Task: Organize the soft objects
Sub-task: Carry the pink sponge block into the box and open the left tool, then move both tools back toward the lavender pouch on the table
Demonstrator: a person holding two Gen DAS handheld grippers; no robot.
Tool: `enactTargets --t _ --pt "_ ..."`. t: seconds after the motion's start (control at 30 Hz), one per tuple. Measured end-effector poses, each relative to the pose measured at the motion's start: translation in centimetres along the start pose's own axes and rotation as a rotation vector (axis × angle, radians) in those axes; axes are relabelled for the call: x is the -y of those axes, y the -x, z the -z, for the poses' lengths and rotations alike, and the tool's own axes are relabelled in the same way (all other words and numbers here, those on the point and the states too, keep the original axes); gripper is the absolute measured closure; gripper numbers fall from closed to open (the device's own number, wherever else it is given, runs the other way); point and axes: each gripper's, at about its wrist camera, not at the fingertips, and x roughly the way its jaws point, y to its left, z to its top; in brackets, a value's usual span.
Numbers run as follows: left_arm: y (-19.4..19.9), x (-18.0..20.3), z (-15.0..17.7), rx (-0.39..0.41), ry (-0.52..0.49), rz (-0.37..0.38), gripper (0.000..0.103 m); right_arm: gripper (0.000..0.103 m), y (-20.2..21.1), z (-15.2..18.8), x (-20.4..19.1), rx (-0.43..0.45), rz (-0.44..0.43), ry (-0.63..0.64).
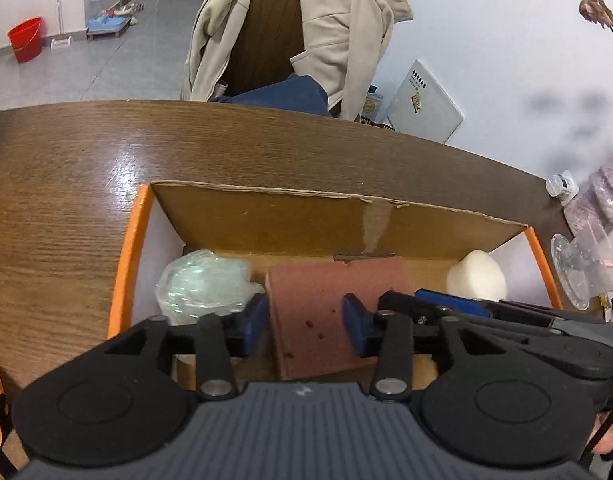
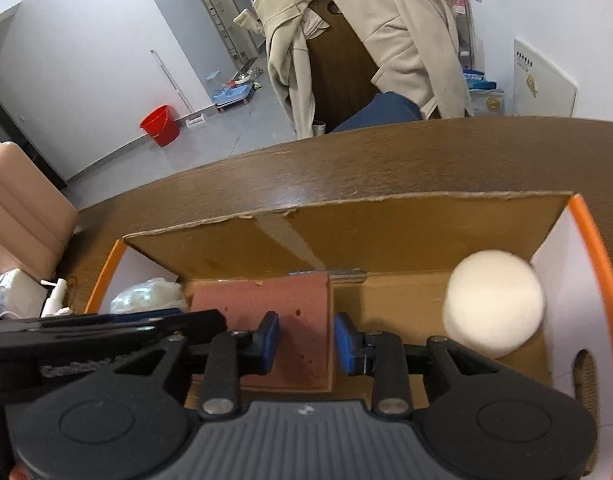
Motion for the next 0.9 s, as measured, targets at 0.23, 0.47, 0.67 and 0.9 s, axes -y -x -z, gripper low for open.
enactTargets --t 0.23,0.47,0.67,0.9 --pt "6.9 1.5 2.0 0.06 -0.035 -0.047 0.028 0.062 6.7 0.5 -0.8 0.045 0.013 0.046" --pt "16.4 3.1 7.6 0.133 -0.076 -0.119 0.017 0.044 18.3 4.8 -3.2 0.154 0.045 0.162" --pt "24.1 4.1 16.2 0.251 -0.121 -0.162 0.004 0.028 27.3 12.3 -4.1 0.25 0.064 0.251" --pt "28.7 4.1 28.1 0.364 -0.137 -0.205 0.0 0.018 33.5 23.4 -3.2 0.327 0.079 0.298"
